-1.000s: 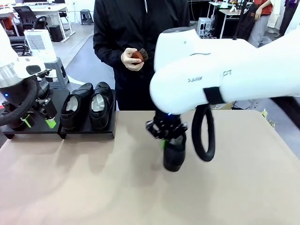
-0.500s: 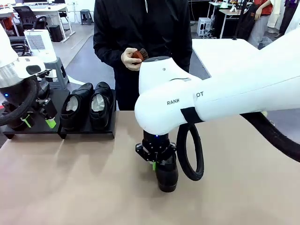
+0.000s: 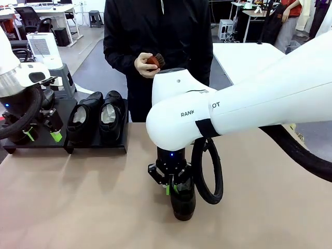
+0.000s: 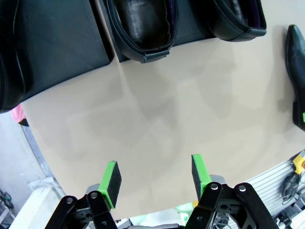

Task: Organize the shoes by placing them on the stand.
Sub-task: Pick up one Shoe and place it in the middle of the table.

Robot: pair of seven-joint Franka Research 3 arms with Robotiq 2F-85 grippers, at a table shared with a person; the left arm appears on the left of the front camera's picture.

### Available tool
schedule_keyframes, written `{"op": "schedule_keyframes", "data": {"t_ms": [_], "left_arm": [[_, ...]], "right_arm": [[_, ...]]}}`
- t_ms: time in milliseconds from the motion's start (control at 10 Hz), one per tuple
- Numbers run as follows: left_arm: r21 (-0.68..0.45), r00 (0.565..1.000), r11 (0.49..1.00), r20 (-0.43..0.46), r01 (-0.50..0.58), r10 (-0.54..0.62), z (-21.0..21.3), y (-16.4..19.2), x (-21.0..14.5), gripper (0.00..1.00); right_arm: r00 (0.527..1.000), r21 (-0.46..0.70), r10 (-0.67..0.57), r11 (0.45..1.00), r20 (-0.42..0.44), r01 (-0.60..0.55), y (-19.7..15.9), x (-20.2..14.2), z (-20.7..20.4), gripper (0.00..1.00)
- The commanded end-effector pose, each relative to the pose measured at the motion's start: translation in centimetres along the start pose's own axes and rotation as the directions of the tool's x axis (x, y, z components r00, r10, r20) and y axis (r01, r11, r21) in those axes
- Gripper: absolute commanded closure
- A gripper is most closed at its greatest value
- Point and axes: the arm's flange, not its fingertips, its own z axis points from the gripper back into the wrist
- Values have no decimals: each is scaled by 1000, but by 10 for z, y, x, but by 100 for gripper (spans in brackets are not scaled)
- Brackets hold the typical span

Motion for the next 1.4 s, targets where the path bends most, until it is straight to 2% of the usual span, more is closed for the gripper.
{"op": "schedule_keyframes", "data": {"t_ms": [0,200,300,600,700,1300], "left_arm": [[-5,1000,1000,7,-1,1,0,1,-2,23],[-5,1000,1000,7,-1,1,0,1,-2,23],[-5,1000,1000,7,-1,1,0,1,-2,23],[-5,1000,1000,7,-1,1,0,1,-2,23],[-5,1000,1000,7,-1,1,0,1,-2,23],[-5,1000,1000,7,-1,1,0,1,-2,23]], "right_arm": [[1000,10,8,1000,-10,-8,-2,-3,7,46],[1000,11,7,1000,-15,-7,-3,-4,7,9],[1000,24,5,1000,-5,-5,-6,-7,11,0],[1000,62,26,998,-9,-26,-8,-11,17,0],[1000,17,-3,1000,9,2,-1,-4,11,0],[1000,17,-3,1000,9,2,-1,-4,11,0]]}}
